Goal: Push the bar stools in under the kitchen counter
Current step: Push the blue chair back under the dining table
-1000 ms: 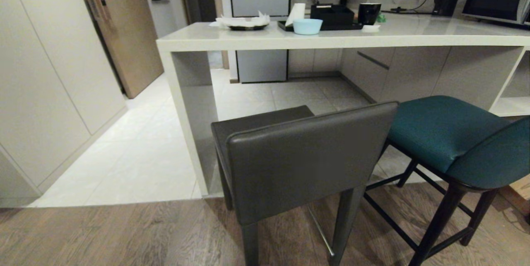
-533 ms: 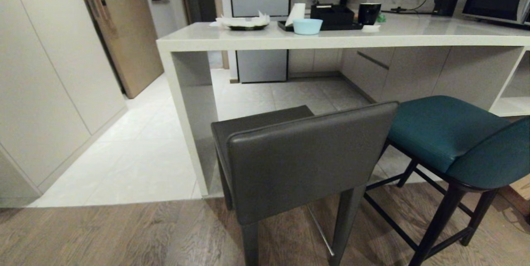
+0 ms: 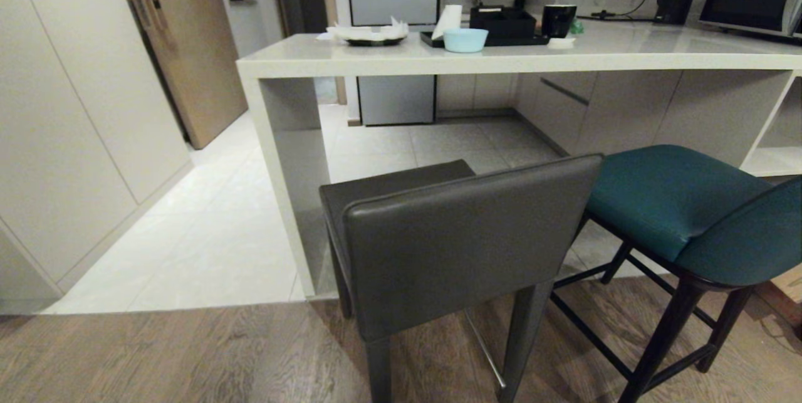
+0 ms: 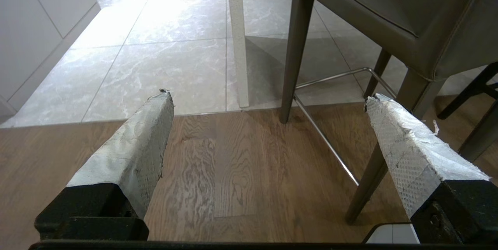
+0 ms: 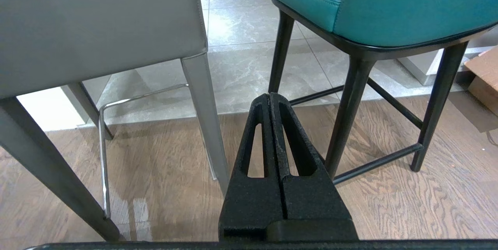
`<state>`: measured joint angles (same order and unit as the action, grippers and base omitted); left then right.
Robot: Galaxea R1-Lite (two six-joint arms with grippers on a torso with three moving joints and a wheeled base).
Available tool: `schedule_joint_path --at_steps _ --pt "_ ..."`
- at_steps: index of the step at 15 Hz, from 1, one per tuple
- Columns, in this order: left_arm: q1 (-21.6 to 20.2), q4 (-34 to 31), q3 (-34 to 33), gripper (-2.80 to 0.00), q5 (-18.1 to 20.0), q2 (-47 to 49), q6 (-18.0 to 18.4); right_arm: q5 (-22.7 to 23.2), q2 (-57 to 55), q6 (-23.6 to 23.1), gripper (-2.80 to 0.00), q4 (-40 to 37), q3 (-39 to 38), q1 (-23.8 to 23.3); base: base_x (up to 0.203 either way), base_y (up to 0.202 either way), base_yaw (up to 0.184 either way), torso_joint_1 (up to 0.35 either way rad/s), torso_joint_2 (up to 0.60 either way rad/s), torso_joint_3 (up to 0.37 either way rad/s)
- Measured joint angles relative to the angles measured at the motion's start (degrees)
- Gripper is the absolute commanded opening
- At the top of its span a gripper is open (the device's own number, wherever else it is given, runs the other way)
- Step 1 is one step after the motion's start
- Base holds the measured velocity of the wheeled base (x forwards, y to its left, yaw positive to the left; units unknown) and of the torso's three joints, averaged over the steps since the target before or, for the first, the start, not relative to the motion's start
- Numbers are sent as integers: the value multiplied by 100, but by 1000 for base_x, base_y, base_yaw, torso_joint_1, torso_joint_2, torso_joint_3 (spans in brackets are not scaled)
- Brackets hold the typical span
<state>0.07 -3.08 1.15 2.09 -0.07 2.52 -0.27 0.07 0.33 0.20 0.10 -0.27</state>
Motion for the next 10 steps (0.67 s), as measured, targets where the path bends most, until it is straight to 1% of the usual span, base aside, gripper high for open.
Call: schedule_joint_path --at_steps 8,10 --pt "-2 2 -2 0 -37 0 23 1 0 11 -280 3 0 0 0 0 0 0 0 0" --pt "-7 4 -7 0 -49 0 -33 0 0 11 -280 3 0 0 0 0 0 0 0 0"
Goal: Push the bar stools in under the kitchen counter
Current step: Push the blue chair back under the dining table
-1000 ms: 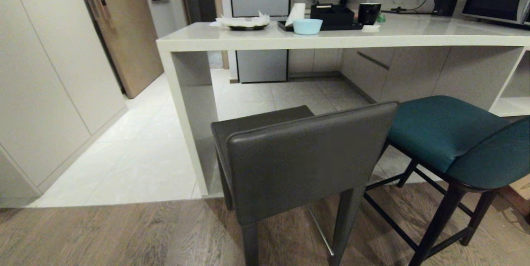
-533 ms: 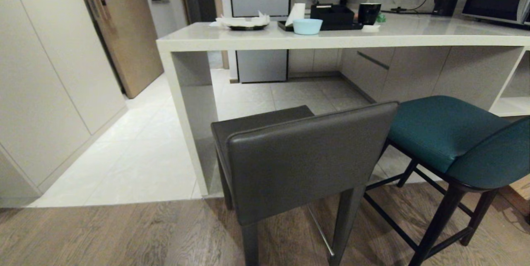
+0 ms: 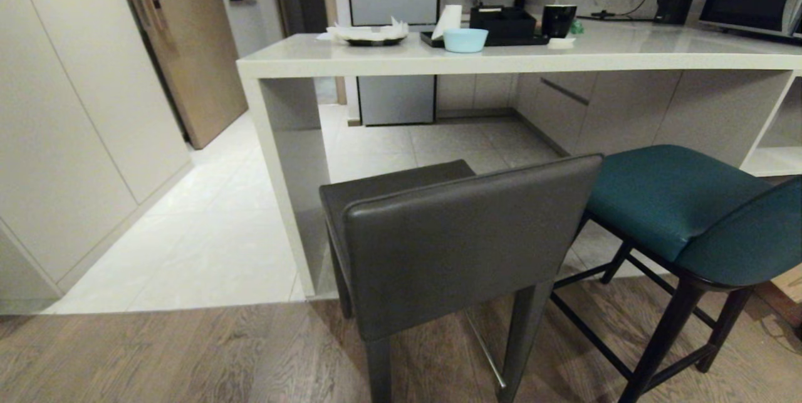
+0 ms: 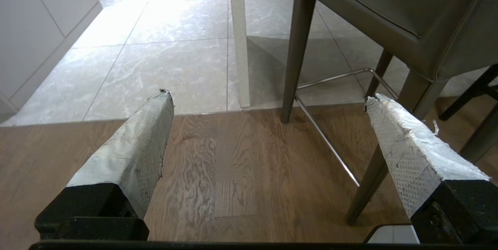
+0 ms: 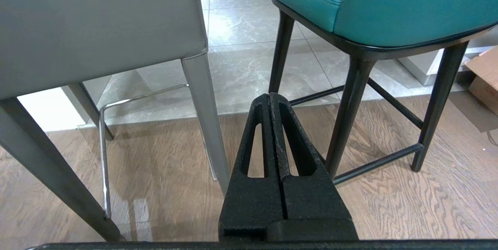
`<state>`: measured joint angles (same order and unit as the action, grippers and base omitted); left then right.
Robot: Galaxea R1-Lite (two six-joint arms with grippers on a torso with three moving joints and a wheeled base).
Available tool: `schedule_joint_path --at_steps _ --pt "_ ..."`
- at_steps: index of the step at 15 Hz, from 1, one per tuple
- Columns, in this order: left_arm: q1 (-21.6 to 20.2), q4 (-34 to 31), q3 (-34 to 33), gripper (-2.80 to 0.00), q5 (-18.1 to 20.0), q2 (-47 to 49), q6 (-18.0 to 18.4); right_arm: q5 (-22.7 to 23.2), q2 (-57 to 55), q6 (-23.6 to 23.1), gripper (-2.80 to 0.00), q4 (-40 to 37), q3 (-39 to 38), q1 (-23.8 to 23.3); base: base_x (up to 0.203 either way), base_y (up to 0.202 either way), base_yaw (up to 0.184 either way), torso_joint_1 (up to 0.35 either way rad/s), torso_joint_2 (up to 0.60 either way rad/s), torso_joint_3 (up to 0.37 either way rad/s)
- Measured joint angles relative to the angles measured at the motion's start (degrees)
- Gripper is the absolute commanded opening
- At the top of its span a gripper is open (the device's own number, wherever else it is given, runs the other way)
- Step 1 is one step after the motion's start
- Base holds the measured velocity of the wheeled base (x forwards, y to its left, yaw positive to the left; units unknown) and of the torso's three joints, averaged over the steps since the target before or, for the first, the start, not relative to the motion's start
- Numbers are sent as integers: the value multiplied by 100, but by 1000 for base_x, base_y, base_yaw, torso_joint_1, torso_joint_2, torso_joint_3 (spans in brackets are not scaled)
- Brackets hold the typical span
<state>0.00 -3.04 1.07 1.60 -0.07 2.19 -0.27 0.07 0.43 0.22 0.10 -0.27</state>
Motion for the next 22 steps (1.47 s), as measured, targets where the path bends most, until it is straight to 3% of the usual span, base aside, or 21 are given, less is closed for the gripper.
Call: schedule_joint_path --at_steps 6,7,22 --pt "0 136 -39 0 -200 0 -240 2 0 0 -280 0 0 0 0 0 0 0 0 0" --pt "0 183 -46 -280 -200 0 -240 1 0 0 -280 2 0 0 0 0 0 0 0 0" --pt "0 263 -72 -280 -201 0 -279 2 0 7 -280 0 0 5 0 0 0 0 0 0"
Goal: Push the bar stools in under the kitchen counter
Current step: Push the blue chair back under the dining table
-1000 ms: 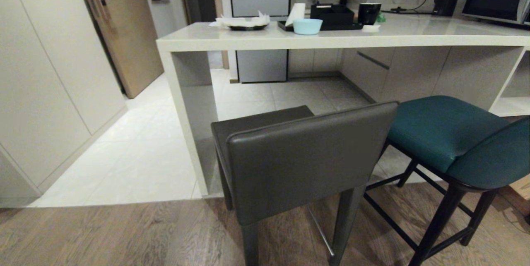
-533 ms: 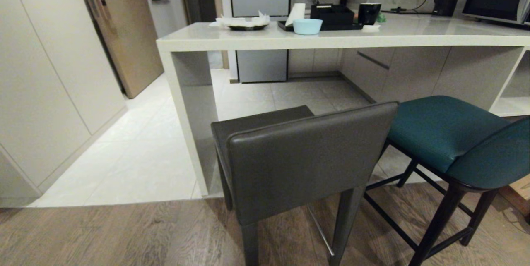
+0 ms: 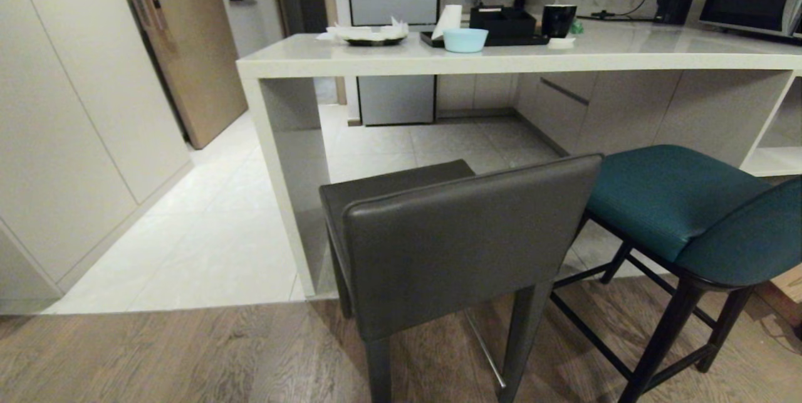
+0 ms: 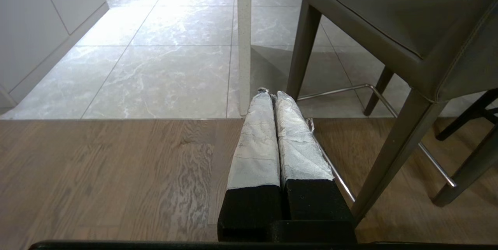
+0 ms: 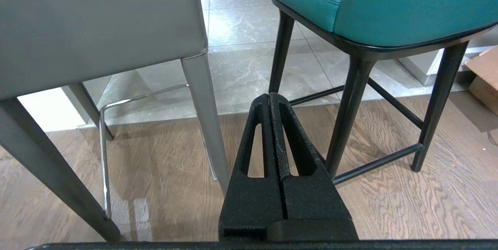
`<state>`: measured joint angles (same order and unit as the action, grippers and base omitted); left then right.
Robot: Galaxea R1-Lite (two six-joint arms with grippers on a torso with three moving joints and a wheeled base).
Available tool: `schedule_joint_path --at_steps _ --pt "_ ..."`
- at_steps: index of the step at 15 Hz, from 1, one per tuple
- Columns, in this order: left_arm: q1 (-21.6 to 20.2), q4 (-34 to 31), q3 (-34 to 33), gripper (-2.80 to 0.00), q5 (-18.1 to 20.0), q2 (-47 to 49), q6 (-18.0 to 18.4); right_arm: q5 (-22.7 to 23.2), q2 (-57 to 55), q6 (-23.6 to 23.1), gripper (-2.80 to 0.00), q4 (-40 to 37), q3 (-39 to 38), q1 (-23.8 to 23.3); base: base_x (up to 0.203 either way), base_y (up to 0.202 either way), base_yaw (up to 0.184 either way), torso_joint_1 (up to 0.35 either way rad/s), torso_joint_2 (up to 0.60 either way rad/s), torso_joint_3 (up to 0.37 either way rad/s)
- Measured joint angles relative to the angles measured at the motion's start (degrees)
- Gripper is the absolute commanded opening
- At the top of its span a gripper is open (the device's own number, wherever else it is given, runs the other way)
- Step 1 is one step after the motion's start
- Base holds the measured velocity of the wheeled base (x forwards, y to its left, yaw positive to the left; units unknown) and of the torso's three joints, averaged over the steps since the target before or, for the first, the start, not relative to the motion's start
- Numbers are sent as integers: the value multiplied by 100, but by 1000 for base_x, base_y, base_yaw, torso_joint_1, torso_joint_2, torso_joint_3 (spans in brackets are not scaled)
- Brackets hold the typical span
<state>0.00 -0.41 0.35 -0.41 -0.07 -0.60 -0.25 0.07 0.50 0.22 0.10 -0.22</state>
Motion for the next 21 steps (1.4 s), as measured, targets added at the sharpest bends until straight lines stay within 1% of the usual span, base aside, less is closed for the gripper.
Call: schedule_joint_path --at_steps 14,16,21 --pt "2 21 0 -280 -2 0 -6 1 0 12 -280 -1 0 -2 0 0 0 0 0 0" --pt "10 11 -2 -280 -2 0 -9 3 0 9 -280 5 -2 -5 3 -131 8 6 4 4" --pt "10 15 -2 -280 0 0 -8 -2 0 9 -280 1 -2 -5 0 -197 1 3 2 5"
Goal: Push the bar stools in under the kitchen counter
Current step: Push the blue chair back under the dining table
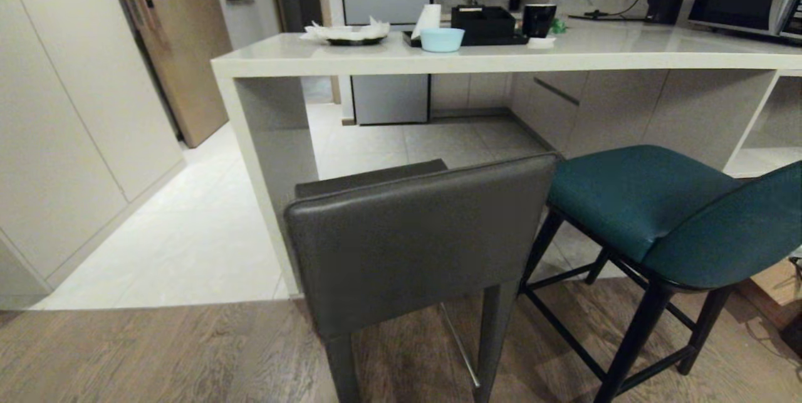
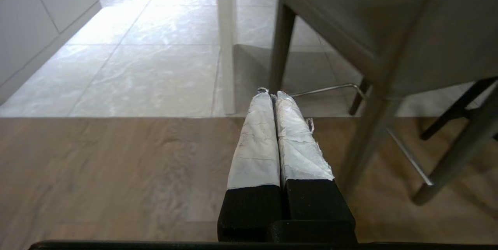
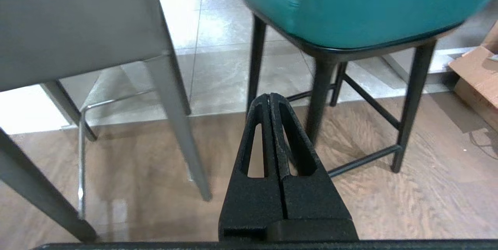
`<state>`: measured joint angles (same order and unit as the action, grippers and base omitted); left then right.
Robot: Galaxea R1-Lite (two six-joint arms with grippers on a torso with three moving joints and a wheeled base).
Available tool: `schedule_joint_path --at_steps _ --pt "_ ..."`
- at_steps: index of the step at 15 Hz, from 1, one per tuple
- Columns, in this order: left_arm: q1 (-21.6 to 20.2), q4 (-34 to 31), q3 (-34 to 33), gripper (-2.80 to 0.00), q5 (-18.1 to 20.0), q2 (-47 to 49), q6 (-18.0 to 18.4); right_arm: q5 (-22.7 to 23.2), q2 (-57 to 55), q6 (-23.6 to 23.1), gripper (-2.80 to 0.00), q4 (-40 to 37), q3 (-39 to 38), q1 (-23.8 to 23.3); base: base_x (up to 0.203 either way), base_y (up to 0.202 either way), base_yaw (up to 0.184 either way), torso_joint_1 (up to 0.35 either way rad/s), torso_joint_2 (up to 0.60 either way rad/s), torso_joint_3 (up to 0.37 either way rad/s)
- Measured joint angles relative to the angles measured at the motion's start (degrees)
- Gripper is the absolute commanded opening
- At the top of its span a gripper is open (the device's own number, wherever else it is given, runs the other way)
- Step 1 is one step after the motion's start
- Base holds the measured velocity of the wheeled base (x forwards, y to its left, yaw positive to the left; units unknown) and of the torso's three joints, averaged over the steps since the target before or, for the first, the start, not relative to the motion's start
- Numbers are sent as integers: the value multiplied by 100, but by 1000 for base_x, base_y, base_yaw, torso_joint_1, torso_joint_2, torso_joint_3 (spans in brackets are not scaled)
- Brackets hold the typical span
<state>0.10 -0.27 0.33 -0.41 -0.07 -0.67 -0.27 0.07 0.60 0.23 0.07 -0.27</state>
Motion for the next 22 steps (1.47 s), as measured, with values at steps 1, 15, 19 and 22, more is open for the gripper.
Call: schedule_joint_path --at_steps 1,15,19,22 --pt "-2 2 0 -280 0 0 1 0 0 2 -280 2 0 0 0 -198 2 -3 2 3" --pt "0 0 2 -280 -2 0 1 0 0 2 -280 2 2 0 0 -196 2 2 3 2" --pt "0 -2 2 -280 0 0 -1 0 0 2 -280 2 2 0 0 -194 1 2 -1 1" --pt "0 2 2 -280 1 0 1 -4 0 1 -280 4 2 0 0 -197 1 3 4 2"
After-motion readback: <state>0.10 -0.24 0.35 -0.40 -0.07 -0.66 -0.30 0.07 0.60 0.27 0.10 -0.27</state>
